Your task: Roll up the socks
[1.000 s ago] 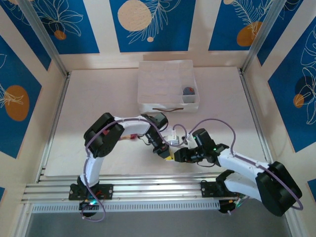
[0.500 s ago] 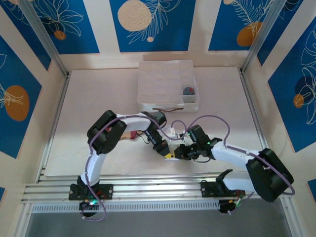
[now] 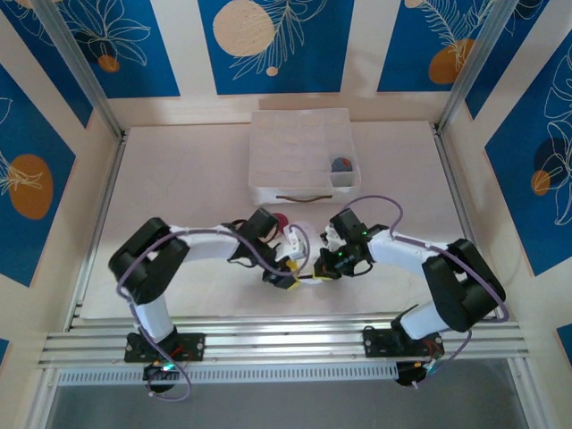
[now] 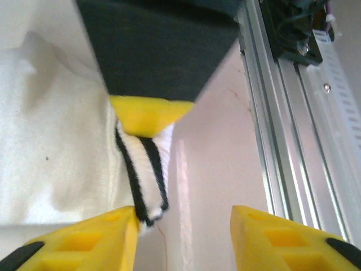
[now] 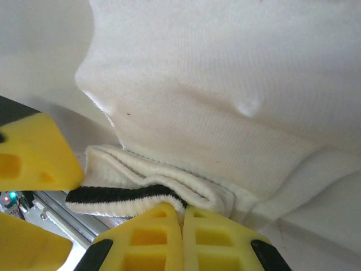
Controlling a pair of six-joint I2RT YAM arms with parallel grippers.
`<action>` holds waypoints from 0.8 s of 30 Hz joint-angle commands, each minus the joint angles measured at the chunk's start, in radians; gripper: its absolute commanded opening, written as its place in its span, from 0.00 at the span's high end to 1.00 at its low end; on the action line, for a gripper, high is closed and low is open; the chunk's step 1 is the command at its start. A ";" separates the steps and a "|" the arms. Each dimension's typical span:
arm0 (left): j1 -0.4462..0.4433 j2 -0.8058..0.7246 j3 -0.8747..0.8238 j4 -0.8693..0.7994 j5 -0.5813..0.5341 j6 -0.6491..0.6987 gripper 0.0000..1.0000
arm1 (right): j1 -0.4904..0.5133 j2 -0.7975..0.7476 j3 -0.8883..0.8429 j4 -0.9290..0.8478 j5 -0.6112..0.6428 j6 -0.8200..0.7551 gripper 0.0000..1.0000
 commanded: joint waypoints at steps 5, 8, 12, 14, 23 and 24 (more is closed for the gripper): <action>-0.096 -0.107 -0.207 0.498 -0.280 0.097 0.48 | 0.001 0.092 0.060 -0.112 0.019 -0.057 1.00; -0.120 -0.076 -0.194 0.505 -0.317 0.103 0.47 | 0.007 0.105 0.075 -0.117 0.012 -0.059 1.00; -0.128 -0.007 -0.179 0.536 -0.332 0.076 0.47 | 0.012 0.107 0.084 -0.122 0.008 -0.062 1.00; -0.130 0.018 -0.176 0.554 -0.341 0.056 0.47 | 0.013 0.104 0.086 -0.124 0.006 -0.067 1.00; -0.130 0.028 -0.181 0.560 -0.297 0.030 1.00 | 0.014 0.059 0.065 -0.102 0.014 -0.084 0.91; -0.129 0.017 -0.182 0.554 -0.281 0.027 1.00 | 0.012 0.042 0.058 -0.088 0.009 -0.082 0.87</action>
